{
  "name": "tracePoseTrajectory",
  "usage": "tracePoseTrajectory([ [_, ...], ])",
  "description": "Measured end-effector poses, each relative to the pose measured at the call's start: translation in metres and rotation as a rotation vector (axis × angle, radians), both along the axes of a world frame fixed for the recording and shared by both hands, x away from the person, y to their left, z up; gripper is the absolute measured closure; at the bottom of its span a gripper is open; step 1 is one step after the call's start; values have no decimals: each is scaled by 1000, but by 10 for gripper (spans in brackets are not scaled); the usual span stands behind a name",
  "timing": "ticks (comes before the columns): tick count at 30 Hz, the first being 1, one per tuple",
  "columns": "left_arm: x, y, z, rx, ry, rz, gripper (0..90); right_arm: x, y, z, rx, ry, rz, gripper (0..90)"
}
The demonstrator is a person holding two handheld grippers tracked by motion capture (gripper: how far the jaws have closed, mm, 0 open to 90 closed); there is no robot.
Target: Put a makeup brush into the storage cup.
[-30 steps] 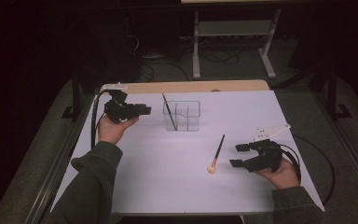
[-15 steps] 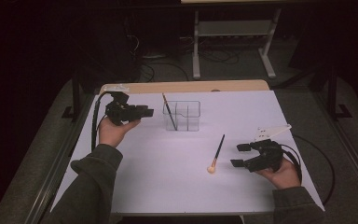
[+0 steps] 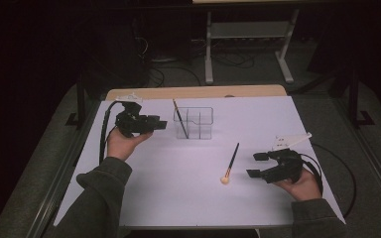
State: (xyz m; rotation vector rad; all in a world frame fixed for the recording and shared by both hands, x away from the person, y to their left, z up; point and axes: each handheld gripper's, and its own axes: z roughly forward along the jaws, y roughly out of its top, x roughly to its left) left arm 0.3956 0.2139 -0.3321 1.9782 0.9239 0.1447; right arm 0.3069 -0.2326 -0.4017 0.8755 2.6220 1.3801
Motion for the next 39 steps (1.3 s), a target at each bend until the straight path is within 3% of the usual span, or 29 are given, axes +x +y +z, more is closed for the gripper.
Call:
tracePoseTrajectory([
  [23, -22, -6, 0, 2, -24, -31, 475, 1, -2, 1, -13, -8, -1, 271],
  [39, -39, 3, 2, 25, -41, -30, 422, 3, 0, -1, -24, -7, 8, 278],
])
